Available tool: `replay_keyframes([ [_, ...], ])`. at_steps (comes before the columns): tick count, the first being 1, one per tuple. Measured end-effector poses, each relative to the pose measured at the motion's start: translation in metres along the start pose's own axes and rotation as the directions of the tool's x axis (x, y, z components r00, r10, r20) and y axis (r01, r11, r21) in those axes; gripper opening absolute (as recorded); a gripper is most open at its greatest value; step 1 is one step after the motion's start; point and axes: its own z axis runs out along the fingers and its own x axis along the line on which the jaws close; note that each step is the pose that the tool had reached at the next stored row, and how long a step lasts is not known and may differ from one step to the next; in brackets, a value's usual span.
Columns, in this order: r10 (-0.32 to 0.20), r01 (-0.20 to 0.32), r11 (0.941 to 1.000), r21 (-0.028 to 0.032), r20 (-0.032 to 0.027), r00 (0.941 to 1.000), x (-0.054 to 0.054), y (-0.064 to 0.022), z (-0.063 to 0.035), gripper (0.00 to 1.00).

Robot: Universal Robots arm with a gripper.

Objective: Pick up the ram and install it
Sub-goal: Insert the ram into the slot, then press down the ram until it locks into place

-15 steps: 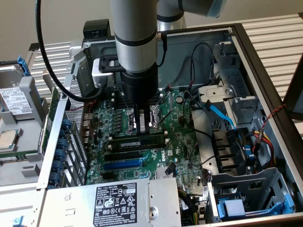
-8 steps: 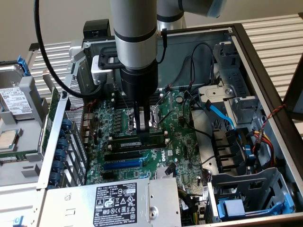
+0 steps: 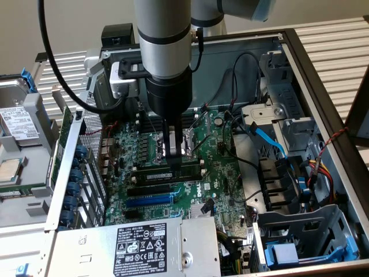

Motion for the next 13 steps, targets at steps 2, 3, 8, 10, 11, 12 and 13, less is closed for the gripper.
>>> replay_keyframes([
  [2, 0.000, 0.000, 1.0000, -0.0001, -0.0001, 1.0000, 0.0000, 0.0003, -0.0001, 0.27],
  [3, 0.000, 0.000, 1.0000, -0.0001, -0.0001, 1.0000, 0.0000, 0.0003, -0.0002, 0.27],
  [8, 0.000, 0.000, 1.0000, -0.0033, -0.0003, 1.0000, 0.0000, 0.0009, -0.0013, 0.27],
  [10, 0.000, 0.000, 1.0000, -0.0057, -0.0002, 1.0000, 0.0000, 0.0014, -0.0018, 0.27],
  [11, 0.000, 0.000, 1.0000, -0.0070, -0.0005, 1.0000, 0.0001, 0.0016, -0.0023, 0.27],
  [12, 0.000, 0.000, 1.0000, -0.0083, -0.0007, 1.0000, 0.0001, 0.0018, -0.0031, 0.27],
  [13, 0.000, 0.000, 1.0000, -0.0093, -0.0006, 1.0000, 0.0001, 0.0019, -0.0037, 0.27],
])
